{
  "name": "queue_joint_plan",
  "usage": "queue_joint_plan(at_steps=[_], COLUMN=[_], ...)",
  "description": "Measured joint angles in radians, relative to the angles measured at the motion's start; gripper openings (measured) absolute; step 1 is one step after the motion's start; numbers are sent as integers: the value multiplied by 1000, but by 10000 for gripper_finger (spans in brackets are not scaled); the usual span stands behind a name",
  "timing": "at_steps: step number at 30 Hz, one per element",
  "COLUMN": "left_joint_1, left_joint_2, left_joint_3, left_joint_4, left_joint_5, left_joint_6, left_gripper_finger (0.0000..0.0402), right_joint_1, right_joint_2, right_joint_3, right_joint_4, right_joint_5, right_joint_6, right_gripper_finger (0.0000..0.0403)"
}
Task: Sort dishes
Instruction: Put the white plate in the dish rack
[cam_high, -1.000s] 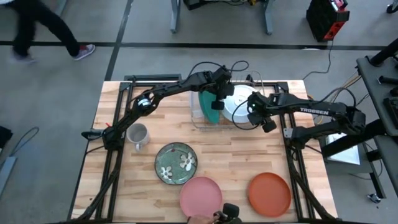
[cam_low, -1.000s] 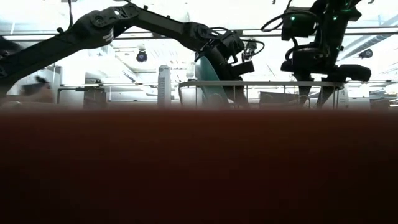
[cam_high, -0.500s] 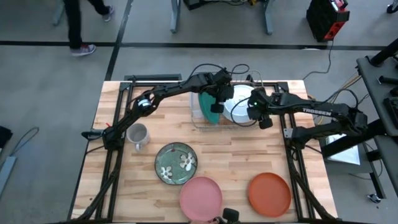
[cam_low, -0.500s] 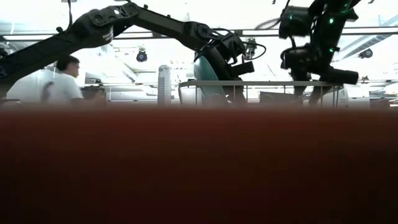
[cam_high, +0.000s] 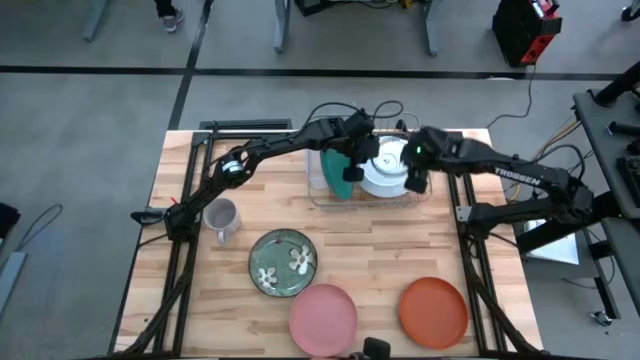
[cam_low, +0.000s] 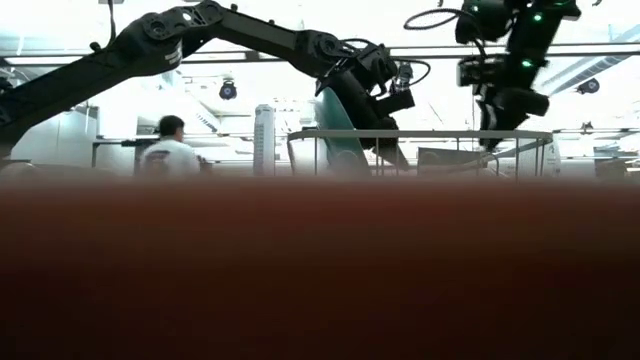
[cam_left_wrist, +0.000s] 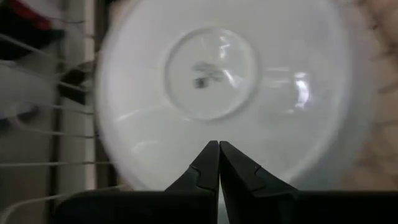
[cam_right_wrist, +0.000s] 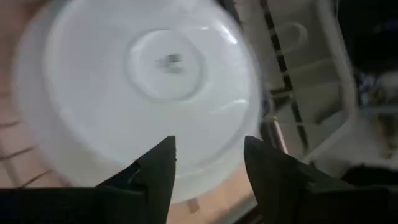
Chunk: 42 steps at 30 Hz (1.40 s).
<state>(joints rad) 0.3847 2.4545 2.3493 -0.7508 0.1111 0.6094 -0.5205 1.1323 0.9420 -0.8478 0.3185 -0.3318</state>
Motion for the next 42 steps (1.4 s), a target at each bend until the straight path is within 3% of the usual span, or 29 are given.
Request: queue_joint_plan(at_steps=[2, 5, 7, 9, 13, 19, 23, 27, 34, 38, 42], left_joint_1=[0, -3, -10, -19, -37, -62, -66, -67, -87, -90, -96], left_joint_2=[-7, -13, -12, -6, 5, 6, 6, 11, 28, 31, 32], left_joint_3=[0, 0, -7, -9, -11, -16, -20, -29, -29, -5, -2], left_joint_4=[-44, -98, -108, -132, -188, -202, -212, -223, -245, -244, -244], left_joint_5=[61, 184, 207, 197, 185, 168, 158, 139, 20, -4, -19], left_joint_6=[9, 43, 66, 83, 144, 165, 152, 148, 185, 194, 222], left_gripper_finger=[0, 0, 0, 0, 0, 0, 0, 0, 0, 4, 37], right_joint_1=[-77, -201, -273, -319, -361, -362, -366, -371, -379, -378, -384], right_joint_2=[28, 75, 116, 168, 301, 466, 524, 564, 633, 655, 655], right_joint_3=[46, 99, 121, 139, 195, 308, 365, 380, 377, 379, 377], right_joint_4=[16, 85, 114, 132, 95, 7, -11, -47, -76, -69, -65], right_joint_5=[-49, -215, -333, -387, -367, -171, -65, -68, -230, -220, -229], right_joint_6=[16, 32, 31, 40, 62, 76, 77, 38, 18, 41, 58], right_gripper_finger=[163, 144, 130, 113, 74, 13, 3, 1, 1, 1, 1])
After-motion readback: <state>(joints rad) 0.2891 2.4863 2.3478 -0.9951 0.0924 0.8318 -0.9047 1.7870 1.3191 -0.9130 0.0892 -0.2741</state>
